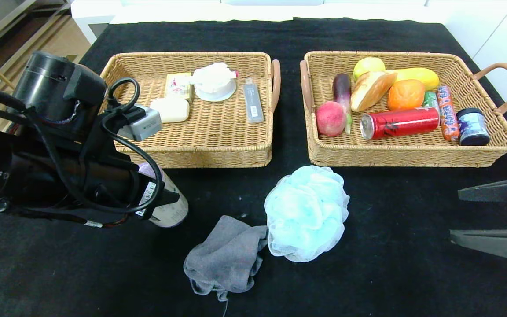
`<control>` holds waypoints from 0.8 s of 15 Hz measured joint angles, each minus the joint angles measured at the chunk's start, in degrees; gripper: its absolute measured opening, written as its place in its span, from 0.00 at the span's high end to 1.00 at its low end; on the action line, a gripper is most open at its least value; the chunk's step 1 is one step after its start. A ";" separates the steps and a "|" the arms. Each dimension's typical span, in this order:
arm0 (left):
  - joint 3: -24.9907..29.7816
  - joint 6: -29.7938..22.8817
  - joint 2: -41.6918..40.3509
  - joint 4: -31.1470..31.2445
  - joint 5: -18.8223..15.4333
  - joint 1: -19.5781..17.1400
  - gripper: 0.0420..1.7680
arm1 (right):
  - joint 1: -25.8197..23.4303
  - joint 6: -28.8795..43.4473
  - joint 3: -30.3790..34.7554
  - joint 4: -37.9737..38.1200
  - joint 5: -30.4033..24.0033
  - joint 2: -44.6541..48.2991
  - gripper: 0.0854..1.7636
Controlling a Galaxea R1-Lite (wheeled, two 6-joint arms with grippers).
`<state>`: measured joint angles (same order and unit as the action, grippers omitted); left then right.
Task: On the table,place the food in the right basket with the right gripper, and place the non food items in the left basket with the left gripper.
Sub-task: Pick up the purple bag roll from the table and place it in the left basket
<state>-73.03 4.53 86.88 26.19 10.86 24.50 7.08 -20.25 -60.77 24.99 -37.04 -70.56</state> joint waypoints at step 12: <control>-14.75 -4.74 -0.94 6.14 -1.30 6.19 0.47 | 0.00 0.10 -0.13 0.00 0.27 -0.27 0.03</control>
<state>-87.78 -0.21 85.94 32.33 9.56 30.70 7.08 -20.15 -60.90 24.99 -36.77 -70.83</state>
